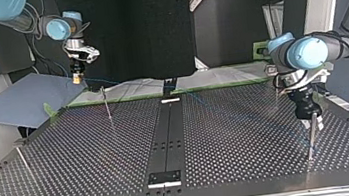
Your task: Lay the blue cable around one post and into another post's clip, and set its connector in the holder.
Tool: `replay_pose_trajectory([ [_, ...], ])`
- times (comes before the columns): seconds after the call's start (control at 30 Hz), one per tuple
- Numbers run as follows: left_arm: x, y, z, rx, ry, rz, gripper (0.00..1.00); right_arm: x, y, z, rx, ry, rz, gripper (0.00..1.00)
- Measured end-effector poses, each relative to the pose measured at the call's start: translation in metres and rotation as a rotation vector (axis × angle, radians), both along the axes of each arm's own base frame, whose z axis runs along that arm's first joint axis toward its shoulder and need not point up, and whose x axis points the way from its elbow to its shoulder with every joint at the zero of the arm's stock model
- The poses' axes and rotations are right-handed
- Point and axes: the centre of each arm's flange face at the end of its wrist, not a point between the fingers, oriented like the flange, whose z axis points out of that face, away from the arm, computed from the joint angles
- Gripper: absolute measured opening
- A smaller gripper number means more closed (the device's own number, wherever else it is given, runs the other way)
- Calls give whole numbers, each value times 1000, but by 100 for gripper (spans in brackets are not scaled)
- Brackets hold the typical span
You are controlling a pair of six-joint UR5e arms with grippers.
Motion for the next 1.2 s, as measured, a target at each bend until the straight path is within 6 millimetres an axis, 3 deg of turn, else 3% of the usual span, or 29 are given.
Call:
replay_pose_trajectory([
  [0.3,0,0,0,6,3,2,70,-28,-11,-1,-1,-12,13,0],
  [0.77,0,0,0,6,2,2,70,-18,-4,-10,13,-9,104,0],
  [1.2,0,1,0,5,1,4,70,-32,1,-35,45,-6,36,0],
])
